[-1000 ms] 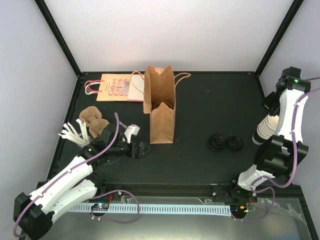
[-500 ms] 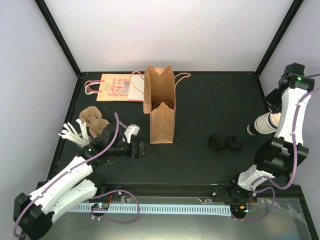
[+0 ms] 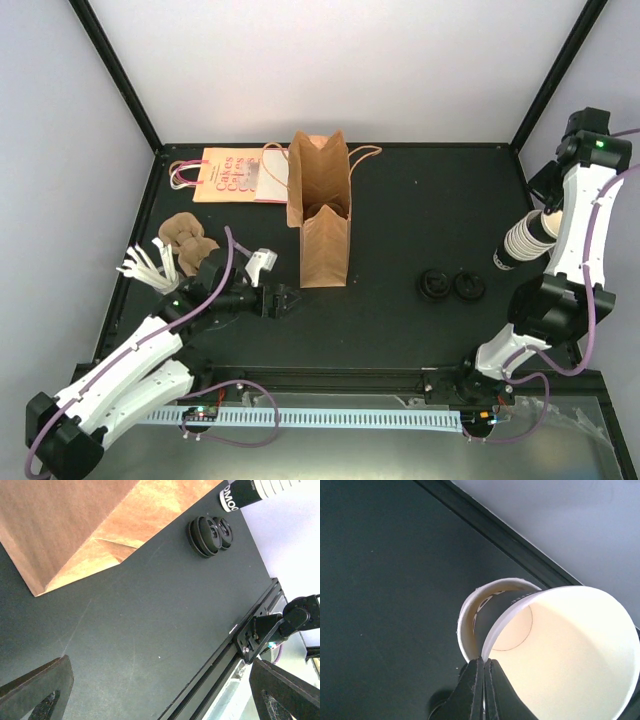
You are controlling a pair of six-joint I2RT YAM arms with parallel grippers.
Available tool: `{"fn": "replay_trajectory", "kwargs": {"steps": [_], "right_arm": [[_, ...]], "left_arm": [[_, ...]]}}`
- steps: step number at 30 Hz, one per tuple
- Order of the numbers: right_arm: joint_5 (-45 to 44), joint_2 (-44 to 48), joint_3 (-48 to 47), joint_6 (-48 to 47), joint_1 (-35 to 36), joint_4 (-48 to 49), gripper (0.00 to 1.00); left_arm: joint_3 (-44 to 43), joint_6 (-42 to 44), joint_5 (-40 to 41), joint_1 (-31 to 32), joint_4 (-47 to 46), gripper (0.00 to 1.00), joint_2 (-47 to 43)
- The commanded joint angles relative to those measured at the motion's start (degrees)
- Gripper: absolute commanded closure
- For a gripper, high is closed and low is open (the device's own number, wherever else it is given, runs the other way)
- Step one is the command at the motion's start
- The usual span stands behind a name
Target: Pack the takeout coffee
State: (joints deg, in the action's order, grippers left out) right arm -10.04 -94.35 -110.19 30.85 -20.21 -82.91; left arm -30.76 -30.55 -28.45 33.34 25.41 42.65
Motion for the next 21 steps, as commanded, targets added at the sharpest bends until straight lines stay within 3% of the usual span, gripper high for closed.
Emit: {"fn": "replay_trajectory", "kwargs": {"steps": [1,21], "right_arm": [[-0.65,-2.28,-4.25,1.02,1.92,-2.96,0.98],[-3.42,5.84,-17.09,1.93,6.7,-4.09,0.96]], "left_arm": [[-0.94,0.28,1.4,-0.25,1.08,0.01,-2.13],[-0.72,0.24,0.79,-0.25,1.54,0.01,-3.28]]}}
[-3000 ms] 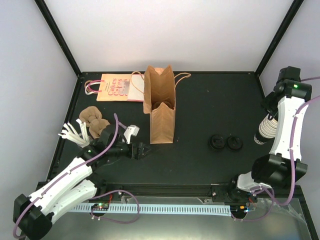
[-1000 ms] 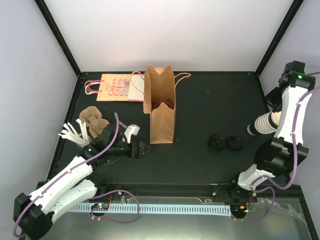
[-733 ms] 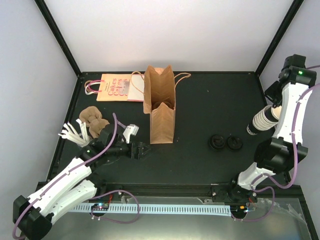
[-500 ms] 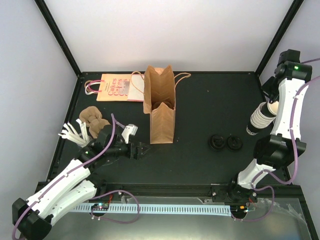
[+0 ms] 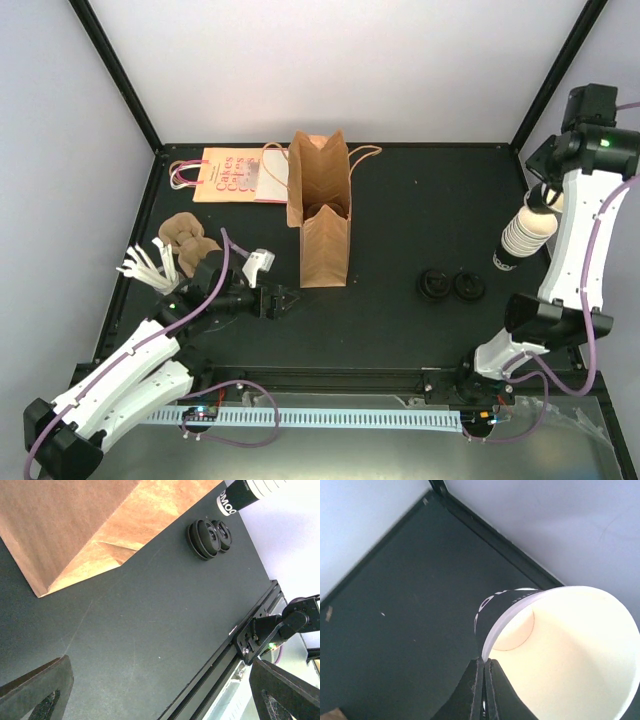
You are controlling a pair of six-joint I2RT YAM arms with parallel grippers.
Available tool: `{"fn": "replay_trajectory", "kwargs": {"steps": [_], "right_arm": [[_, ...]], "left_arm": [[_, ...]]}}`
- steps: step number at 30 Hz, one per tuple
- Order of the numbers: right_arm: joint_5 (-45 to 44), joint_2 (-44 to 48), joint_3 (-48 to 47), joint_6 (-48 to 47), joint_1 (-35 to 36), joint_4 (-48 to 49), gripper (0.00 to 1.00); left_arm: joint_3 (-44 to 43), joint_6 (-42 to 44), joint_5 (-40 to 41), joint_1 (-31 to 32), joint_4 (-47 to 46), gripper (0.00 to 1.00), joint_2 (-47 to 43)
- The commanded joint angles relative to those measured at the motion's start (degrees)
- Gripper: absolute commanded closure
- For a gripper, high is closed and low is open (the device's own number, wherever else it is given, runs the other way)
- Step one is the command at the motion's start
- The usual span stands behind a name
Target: Pack the takeout coffee
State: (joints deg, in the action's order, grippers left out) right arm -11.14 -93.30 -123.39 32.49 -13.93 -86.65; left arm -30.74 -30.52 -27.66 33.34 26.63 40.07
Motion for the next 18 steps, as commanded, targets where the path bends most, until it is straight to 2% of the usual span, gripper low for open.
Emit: {"fn": "replay_trajectory", "kwargs": {"steps": [1,4,8,18], "right_arm": [[-2.46,5.57,-4.46,0.34,0.48,-0.28,0.96],[-0.87,8.07,-4.6,-0.53,1.11,0.86,0.98],[6.05,14.07,1.71,-3.71,4.32,6.04,0.99],[9.11,31.0,32.74,-5.17,25.22,17.77,0.99]], "left_arm": [[-0.73,0.16,-0.01,-0.28,0.25,0.01,-0.78],[-0.7,0.2,-0.07,-0.21,0.26,0.01,-0.85],[-1.14,0.21,0.26,-0.27,0.73,0.01,-1.19],[-0.63,-0.57,2.09,-0.28,1.2,0.01,-3.76]]}}
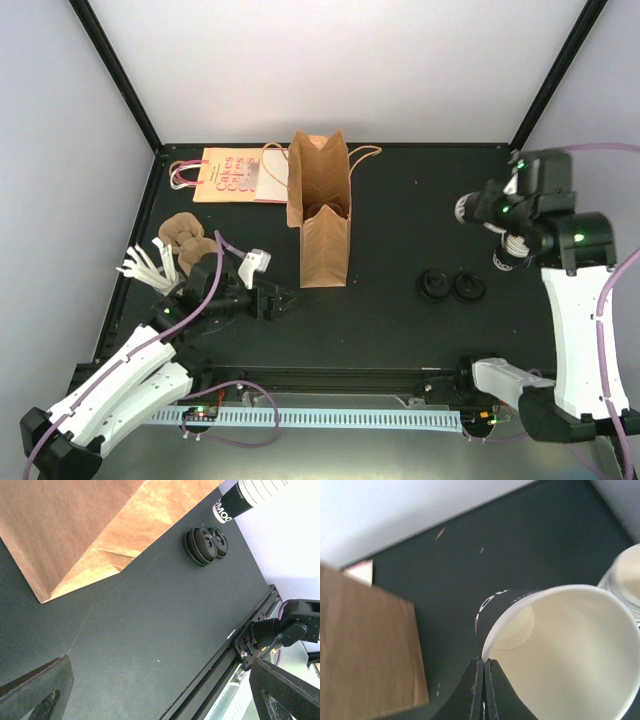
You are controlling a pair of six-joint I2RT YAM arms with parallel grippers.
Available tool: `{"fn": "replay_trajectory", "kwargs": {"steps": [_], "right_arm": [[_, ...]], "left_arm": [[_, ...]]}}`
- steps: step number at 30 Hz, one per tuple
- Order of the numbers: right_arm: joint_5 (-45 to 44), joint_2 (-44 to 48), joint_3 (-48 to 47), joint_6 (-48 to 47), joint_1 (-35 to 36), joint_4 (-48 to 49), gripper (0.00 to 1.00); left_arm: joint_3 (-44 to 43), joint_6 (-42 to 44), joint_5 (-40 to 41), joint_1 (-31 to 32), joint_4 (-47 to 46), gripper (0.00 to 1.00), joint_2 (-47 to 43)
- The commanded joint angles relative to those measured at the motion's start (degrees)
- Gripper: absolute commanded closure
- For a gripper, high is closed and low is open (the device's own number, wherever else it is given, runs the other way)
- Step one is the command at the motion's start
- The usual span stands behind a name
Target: Pack the takeout coffee
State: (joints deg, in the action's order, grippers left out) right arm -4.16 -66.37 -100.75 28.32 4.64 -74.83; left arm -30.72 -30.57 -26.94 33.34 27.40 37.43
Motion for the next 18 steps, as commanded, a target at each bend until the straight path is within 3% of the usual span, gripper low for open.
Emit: {"fn": "replay_trajectory", "kwargs": {"steps": [1,8,13,18], "right_arm": [[2.21,5.54,13.87,-0.52,8.91,7.0,0.99],[-1.74,9.82,34.97,4.98,27.73,14.21,0.99],[-7.42,8.0,39.62,8.04,40.57,17.71,0.99],[-7.7,5.63,44.01,9.91,47.21,20.91,0.99]], "left_arm": [[-0.39,-0.71,1.44,-0.27,0.27,0.01,-1.25],[1.53,-2.03,1.49,-0.22,-2.0,0.01,-1.25],[1.62,-2.15,2.1,-0.21,-2.28,0.01,-0.8],[2.42,-2.64,2.54,-0.21,-3.24,0.01,-0.36]]}}
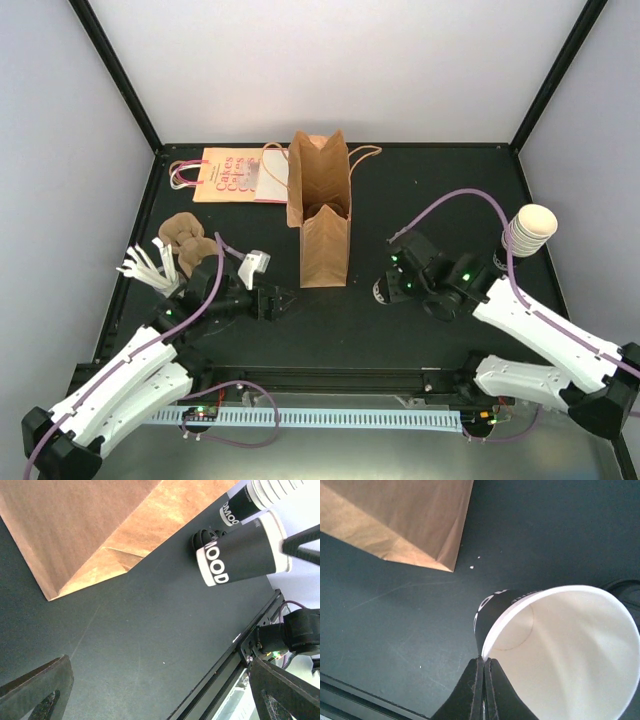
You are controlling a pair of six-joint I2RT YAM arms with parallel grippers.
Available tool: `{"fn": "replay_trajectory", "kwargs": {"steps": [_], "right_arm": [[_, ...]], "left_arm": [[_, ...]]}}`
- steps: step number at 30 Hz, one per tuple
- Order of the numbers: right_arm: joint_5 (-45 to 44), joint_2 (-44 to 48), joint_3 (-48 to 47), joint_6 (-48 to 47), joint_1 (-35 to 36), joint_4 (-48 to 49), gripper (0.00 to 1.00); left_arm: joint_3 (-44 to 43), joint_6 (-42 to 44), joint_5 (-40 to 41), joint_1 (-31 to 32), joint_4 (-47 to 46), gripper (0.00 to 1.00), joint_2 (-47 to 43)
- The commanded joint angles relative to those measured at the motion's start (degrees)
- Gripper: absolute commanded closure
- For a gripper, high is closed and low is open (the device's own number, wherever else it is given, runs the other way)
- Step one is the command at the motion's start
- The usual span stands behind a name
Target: Pack the takeout coffee
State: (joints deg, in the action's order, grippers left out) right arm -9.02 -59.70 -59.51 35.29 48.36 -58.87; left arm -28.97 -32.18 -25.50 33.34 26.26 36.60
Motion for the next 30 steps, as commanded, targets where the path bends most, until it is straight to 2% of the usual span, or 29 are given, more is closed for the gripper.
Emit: {"fn": "replay_trajectory", "kwargs": {"steps": [1,5,12,19,26,30], "right_arm": [[-2.68,-1.72,3.74,3.54,4.61,5.73,0.99],[-6.01,-6.75,4.3,4.79,10.79,5.37,0.99],[-15.66,-19.12,-2.19,6.36,19.93,-1.84,0.99],[-13.95,-21.4,-2.99,5.66,21.03,0.82,0.94],[-13.42,-22.27,-3.32,4.26,21.07,1.04,0.85],[-13.75,-22.69,-3.61,4.06,21.03,0.58,0.74]], "left_arm": [[0.94,-1.22,1.25,-0.22,-2.41,0.01,0.67],[1.78,-1.73,1.46,-0.24,-3.53,0.01,1.14],[2.17,-1.61,1.85,-0.24,-4.32,0.01,2.12],[2.18,-1.5,1.79,-0.25,-4.32,0.01,2.52],[2.49,-1.21,1.79,-0.22,-4.62,0.01,2.86],[2.43,-1.22,1.68,-0.25,-4.9,0.01,3.07]]}}
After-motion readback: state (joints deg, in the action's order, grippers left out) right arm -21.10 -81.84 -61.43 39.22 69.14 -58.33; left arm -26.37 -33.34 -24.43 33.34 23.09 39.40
